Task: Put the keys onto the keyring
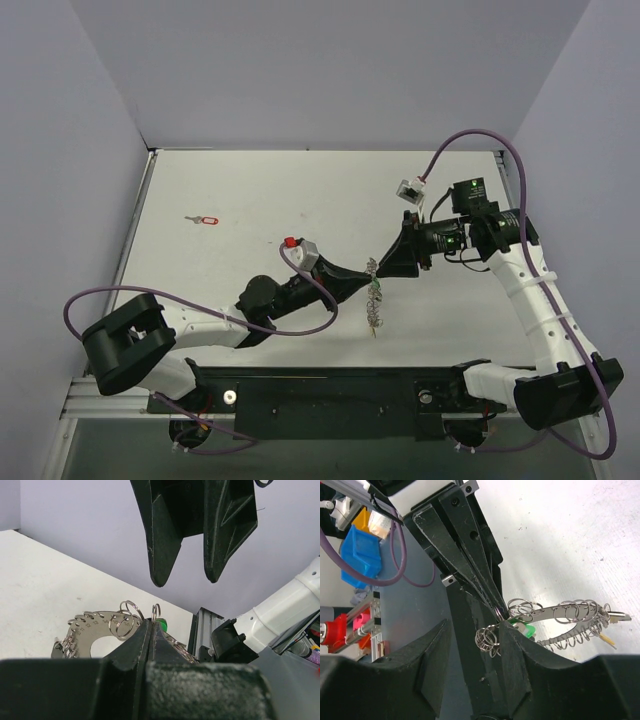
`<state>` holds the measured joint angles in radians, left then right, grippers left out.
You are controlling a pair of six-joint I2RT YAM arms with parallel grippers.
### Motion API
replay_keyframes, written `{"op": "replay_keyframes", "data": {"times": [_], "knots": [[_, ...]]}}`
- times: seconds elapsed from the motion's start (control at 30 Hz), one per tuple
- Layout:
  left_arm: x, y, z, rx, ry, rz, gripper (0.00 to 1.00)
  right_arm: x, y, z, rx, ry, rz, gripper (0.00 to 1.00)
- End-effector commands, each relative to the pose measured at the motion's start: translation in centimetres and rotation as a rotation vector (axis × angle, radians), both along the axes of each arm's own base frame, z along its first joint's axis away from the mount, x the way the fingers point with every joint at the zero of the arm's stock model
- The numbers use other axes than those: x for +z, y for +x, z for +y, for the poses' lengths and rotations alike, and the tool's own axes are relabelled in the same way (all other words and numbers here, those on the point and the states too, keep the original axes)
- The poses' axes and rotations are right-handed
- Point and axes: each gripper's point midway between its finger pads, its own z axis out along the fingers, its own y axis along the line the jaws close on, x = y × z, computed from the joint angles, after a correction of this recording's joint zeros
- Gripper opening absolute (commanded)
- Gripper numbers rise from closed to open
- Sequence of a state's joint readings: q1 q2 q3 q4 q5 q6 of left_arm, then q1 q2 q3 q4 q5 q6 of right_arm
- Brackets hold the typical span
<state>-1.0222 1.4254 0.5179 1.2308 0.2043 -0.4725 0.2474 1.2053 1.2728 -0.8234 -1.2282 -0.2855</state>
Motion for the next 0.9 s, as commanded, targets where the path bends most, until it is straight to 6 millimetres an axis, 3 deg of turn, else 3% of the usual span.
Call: {"op": "replay_keyframes", "data": {"times": [0.0, 0.3, 0.4, 0.73, 0.87], "knots": [[10.6, -1.6, 3.5, 0.012, -0.391, -0.170, 0.00, 0.4, 0.5, 0.3, -0.039, 0.035, 0.037, 0.39], [10.9, -1.7, 3.8, 0.013, -0.396, -0.161, 0.00, -0.7, 1.6, -0.1, -0.097, -0.001, 0.027, 0.38], [10.9, -1.7, 3.8, 0.016, -0.395, -0.160, 0.00, -1.0, 1.6, 0.1, -0.105, 0.017, 0.054, 0.29], [11.4, -1.7, 4.2, 0.029, -0.403, -0.165, 0.00, -1.4, 1.4, 0.2, -0.105, 0.022, 0.059, 0.15], [11.3, -1.3, 4.6, 0.056, -0.404, -0.162, 0.00, -1.3, 1.3, 0.2, -0.101, 0.028, 0.058, 0.00]]}}
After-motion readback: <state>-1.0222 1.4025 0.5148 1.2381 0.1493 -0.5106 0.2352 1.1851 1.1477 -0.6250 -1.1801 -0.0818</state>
